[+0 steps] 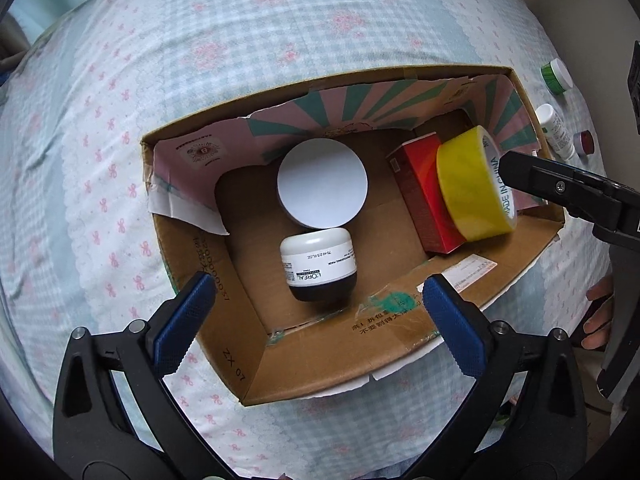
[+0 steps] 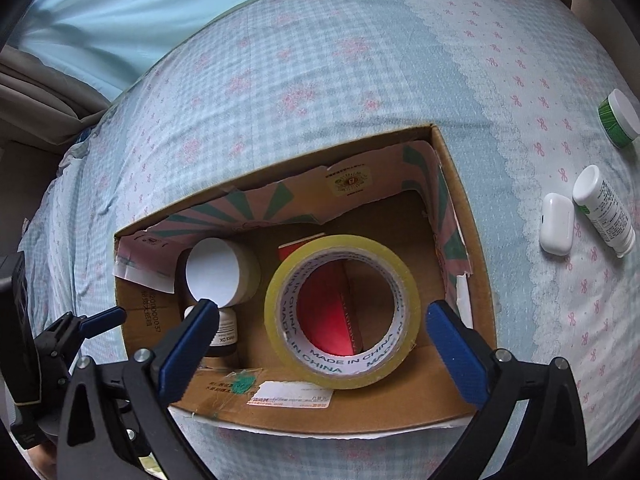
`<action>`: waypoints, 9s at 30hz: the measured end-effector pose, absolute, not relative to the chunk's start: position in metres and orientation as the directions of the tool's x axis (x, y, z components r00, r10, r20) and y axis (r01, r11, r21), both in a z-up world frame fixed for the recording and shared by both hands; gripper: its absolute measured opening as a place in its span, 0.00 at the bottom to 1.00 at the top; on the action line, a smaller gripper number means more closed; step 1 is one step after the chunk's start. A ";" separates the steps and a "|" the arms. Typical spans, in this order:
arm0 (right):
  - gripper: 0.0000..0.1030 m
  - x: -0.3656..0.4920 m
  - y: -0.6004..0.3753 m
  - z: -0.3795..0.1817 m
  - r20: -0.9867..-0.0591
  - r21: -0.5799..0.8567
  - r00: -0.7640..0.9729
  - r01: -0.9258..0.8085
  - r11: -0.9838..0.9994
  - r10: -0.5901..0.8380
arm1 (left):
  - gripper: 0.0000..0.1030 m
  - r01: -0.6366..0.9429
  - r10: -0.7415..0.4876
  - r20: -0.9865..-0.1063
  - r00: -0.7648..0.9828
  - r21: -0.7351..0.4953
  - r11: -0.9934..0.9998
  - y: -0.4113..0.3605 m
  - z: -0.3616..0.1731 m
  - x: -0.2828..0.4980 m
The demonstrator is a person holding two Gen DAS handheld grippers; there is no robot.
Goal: Organize rigid objects
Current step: 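Release L'Oréal jar with left tool while right tool releases tape in box, then move both tools back toward the remaining items on the bed, then grasp white pill bottle with left tool while right tool grasps red-lid jar, then carry pill bottle with left tool while right tool carries red jar to box, then release pill bottle with left tool while right tool releases red jar in box, then move both tools back toward the earbud case and green jar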
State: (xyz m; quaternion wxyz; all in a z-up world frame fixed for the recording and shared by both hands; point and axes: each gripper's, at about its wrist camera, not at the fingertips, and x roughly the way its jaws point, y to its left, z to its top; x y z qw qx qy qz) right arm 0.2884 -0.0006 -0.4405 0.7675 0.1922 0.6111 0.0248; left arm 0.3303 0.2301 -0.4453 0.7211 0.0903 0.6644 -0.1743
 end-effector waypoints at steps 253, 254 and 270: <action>1.00 0.168 -0.004 -0.292 -0.837 0.165 0.530 0.013 0.986 0.133 | 1.00 0.177 -0.101 -0.888 0.448 -0.023 0.984 0.244 -0.258 0.244; 1.00 0.162 -0.013 -0.285 -0.830 0.169 0.545 0.037 0.985 0.122 | 1.00 0.198 -0.114 -0.882 0.457 -0.024 0.980 0.236 -0.253 0.240; 1.00 0.097 -0.184 -0.232 -0.794 0.121 0.598 0.329 0.937 -0.108 | 1.00 0.404 -0.257 -0.822 0.509 -0.036 0.914 0.069 -0.214 0.188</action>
